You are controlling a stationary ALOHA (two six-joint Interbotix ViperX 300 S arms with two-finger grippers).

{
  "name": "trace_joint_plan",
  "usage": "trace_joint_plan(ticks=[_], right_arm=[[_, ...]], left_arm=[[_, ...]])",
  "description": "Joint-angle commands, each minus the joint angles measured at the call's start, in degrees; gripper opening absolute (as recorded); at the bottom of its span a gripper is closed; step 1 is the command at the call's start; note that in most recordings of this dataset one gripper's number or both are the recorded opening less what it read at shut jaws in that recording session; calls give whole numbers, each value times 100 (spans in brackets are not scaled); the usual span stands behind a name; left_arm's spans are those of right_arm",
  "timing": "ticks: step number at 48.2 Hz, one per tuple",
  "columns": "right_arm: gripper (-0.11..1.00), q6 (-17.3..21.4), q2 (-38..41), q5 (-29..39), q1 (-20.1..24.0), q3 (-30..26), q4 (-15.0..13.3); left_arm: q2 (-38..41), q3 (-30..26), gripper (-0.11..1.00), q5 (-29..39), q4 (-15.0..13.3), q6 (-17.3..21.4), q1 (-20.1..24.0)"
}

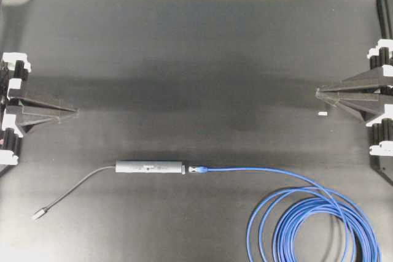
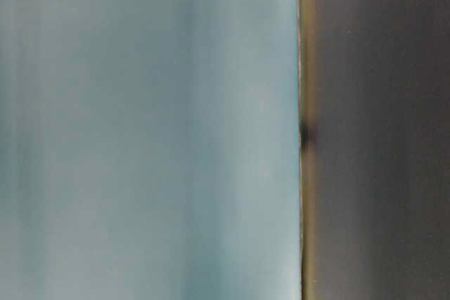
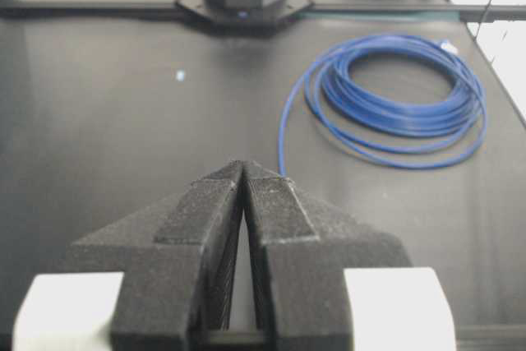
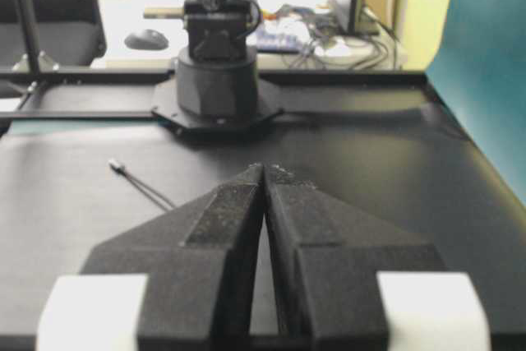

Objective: Insert the LAN cable into the hub.
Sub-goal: 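Move left gripper to the grey hub and right gripper to the blue cable plug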

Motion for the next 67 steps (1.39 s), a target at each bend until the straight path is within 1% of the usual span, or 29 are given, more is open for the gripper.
trace_joint_plan(ticks=[1,4,6,9,11,16,21,25,27,30,33,35,36,40,42,43,45,47,49,53,56,57,59,63,67], right_arm=[[3,79,167,44,62,-158,53],[3,132,272,475,70,-290,220],[1,193,352,888,79,-404,316],[0,272,501,1512,79,-598,325],[0,308,571,1731,79,-703,334],[0,308,712,1960,141,-853,334],[0,316,914,2241,167,-888,325],[0,316,1090,2452,167,-923,334],[0,316,1187,2531,167,-940,325],[0,316,1345,2593,167,-993,334],[0,334,1521,2593,193,-1046,325],[1,334,1661,2584,229,-1072,325],[1,334,1731,2593,237,-1099,325],[2,316,2065,2593,281,-1187,325],[6,316,2206,2584,299,-1230,325],[9,334,2285,2575,299,-1257,325],[18,343,2417,2558,308,-1318,325],[28,343,2531,2531,299,-1371,325],[41,352,2646,2479,299,-1406,334],[64,352,2900,2347,343,-1485,343],[79,352,3076,2250,396,-1521,343],[82,352,3146,2215,422,-1529,352],[85,369,3296,2136,457,-1538,369],[83,457,3604,1890,554,-1538,387],[82,659,3911,1582,624,-1529,396]], left_arm=[[264,-237,6,35,237,-62,53],[369,-299,6,44,237,-105,35],[448,-352,2,53,237,-141,35],[527,-404,1,88,246,-158,26],[580,-431,1,141,237,-158,18],[721,-483,1,404,237,-185,-26],[817,-536,1,439,246,-167,-176],[844,-536,1,448,237,-176,-185],[853,-536,4,448,246,-176,-185],[870,-527,16,439,237,-193,-202],[923,-501,33,431,237,-220,-255],[967,-475,46,396,246,-255,-299],[984,-466,54,369,246,-272,-308],[1151,-343,76,185,246,-413,-369],[1266,-246,82,26,237,-492,-387],[1345,-193,82,-70,246,-536,-396],[1529,-35,77,-431,246,-633,-396],[1705,79,72,-773,237,-694,-404],[1881,185,71,-1143,237,-756,-396],[2294,343,74,-1775,246,-817,-360],[2619,387,75,-2162,237,-853,-316],[2733,396,75,-2276,237,-870,-308],[2953,387,75,-2461,246,-888,-308],[3463,334,75,-2786,246,-923,-334],[3902,264,75,-3015,237,-1002,-378]])
